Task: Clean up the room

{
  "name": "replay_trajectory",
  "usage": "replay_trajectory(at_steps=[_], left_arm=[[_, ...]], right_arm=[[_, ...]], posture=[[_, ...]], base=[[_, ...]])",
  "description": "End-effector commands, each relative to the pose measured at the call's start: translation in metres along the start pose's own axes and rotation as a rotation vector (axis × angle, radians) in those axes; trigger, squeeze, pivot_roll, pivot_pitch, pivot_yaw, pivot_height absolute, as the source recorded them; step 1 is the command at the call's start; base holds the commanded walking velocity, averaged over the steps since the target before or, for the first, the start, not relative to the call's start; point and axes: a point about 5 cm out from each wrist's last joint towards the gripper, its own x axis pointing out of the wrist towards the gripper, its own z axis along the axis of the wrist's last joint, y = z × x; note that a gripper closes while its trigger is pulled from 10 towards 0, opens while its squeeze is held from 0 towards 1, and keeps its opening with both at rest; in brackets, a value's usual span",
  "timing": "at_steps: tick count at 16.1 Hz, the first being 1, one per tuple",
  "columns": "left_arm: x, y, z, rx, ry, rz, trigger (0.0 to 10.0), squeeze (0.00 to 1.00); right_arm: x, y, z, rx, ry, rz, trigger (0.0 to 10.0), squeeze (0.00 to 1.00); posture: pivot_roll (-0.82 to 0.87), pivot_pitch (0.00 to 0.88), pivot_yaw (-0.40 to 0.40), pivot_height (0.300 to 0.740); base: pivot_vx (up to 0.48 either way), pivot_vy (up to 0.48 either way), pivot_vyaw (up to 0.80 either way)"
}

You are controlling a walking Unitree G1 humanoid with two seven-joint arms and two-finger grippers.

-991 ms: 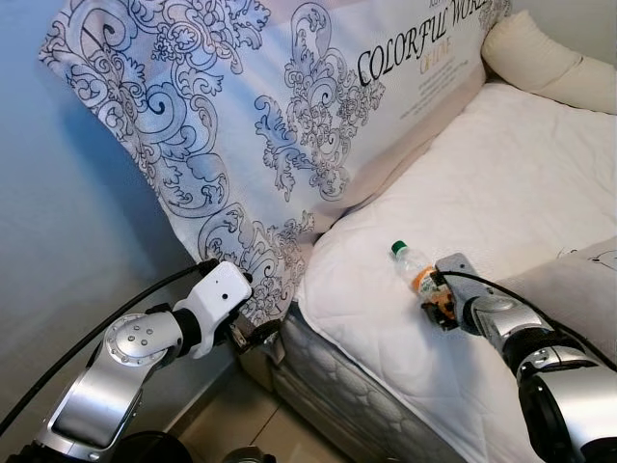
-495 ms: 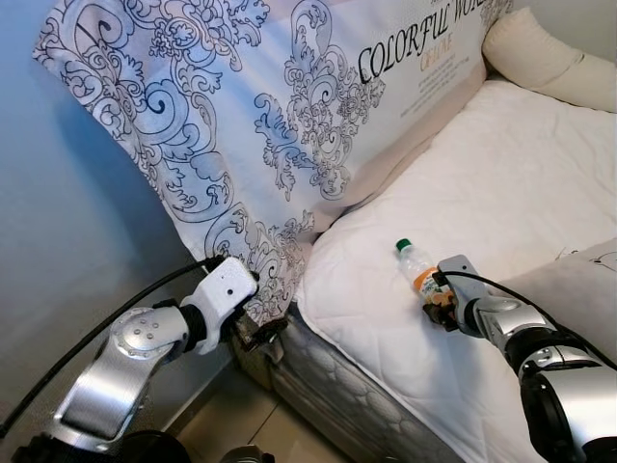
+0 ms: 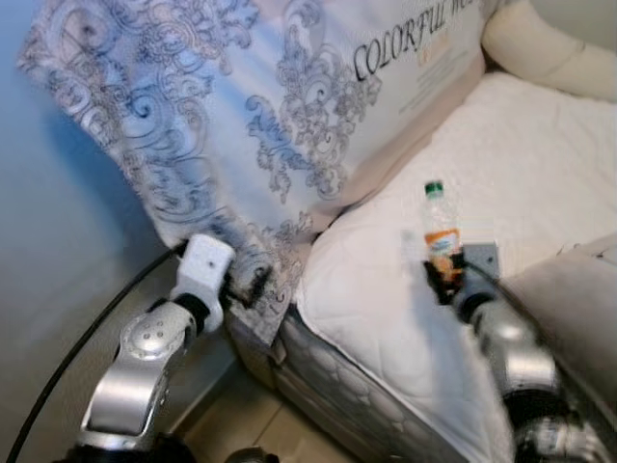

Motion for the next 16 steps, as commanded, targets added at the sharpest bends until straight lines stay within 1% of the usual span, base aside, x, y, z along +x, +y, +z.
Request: replay_trajectory(at_steps=[1, 2, 3, 4, 5, 6, 8, 9, 10, 12, 13, 14, 15, 16], left_arm=[[0.002, 0.01, 0.002, -0.001, -0.014, 0.109, 10.0, 0.0], [0.003, 0.013, 0.001, -0.017, -0.011, 0.144, 10.0, 0.0], [0.003, 0.011, -0.002, -0.022, 0.003, 0.152, 10.0, 0.0], [0.002, 0.009, -0.005, -0.026, 0.01, 0.155, 10.0, 0.0], [0.001, 0.008, -0.007, -0.032, 0.012, 0.16, 10.0, 0.0], [0.0, 0.009, -0.008, -0.037, 0.015, 0.17, 10.0, 0.0], [0.0, 0.008, -0.011, -0.043, 0.016, 0.187, 10.0, 0.0], [-0.001, 0.008, -0.011, -0.044, 0.016, 0.188, 10.0, 0.0], [-0.001, 0.007, -0.011, -0.044, 0.015, 0.191, 10.0, 0.0], [-0.001, 0.006, -0.011, -0.04, 0.011, 0.194, 10.0, 0.0], [-0.001, 0.007, -0.011, -0.039, 0.013, 0.195, 10.0, 0.0], [-0.001, 0.007, -0.012, -0.031, 0.019, 0.194, 10.0, 0.0], [0.001, 0.006, -0.013, -0.019, 0.022, 0.184, 10.0, 0.0], [0.002, 0.006, -0.012, -0.012, 0.02, 0.178, 10.0, 0.0]], right_arm=[[-0.008, 0.007, 0.028, 0.025, -0.129, -0.022, 10.0, 0.0], [-0.015, 0.016, 0.032, 0.022, -0.168, -0.03, 10.0, 0.0], [-0.022, 0.021, 0.031, 0.06, -0.182, -0.056, 10.0, 0.0], [-0.031, 0.025, 0.028, 0.096, -0.177, -0.075, 10.0, 0.0], [-0.037, 0.03, 0.023, 0.095, -0.152, -0.06, 10.0, 0.0], [-0.04, 0.035, 0.02, 0.066, -0.133, -0.038, 10.0, 0.0], [-0.044, 0.041, 0.021, 0.023, -0.116, -0.011, 10.0, 0.0], [-0.044, 0.041, 0.021, 0.017, -0.115, -0.007, 10.0, 0.0], [-0.043, 0.041, 0.021, -0.013, -0.1, -0.001, 10.0, 0.0], [-0.045, 0.037, 0.015, -0.085, -0.023, 0.014, 10.0, 0.0], [-0.045, 0.036, 0.009, -0.115, 0.038, 0.031, 10.0, 0.0], [-0.047, 0.034, 0.002, -0.173, 0.099, 0.064, 10.0, 0.0], [-0.05, 0.033, 0.001, -0.206, 0.115, 0.109, 10.0, 0.0], [-0.051, 0.034, 0.002, -0.188, 0.119, 0.128, 10.0, 0.0]], posture=[[-0.07, 0.0, 0.068, 0.74], [-0.07, 0.0, 0.068, 0.74], [-0.07, 0.0, 0.052, 0.74], [-0.07, 0.0, 0.043, 0.74], [-0.07, 0.0, 0.035, 0.74], [-0.06, 0.0, 0.028, 0.74], [-0.05, 0.0, 0.018, 0.74], [-0.05, 0.0, 0.018, 0.74], [-0.05, 0.0, 0.014, 0.74], [-0.04, 0.0, 0.009, 0.74], [-0.05, 0.0, 0.013, 0.74], [-0.05, 0.0, 0.017, 0.74], [-0.05, 0.0, 0.021, 0.74], [-0.06, 0.0, 0.024, 0.74]], base=[[0.0, 0.0, 0.0], [0.0, 0.0, 0.0], [0.0, 0.0, 0.0], [0.0, 0.0, 0.0], [-0.311, 0.0, 0.0], [-0.337, 0.0, 0.0], [-0.336, 0.0, 0.0], [-0.315, 0.0, 0.0], [-0.296, 0.0, 0.0], [-0.129, 0.0, 0.0], [0.0, 0.0, 0.0], [0.0, 0.0, 0.0], [0.0, 0.0, 0.8], [0.0, 0.0, 0.8]])
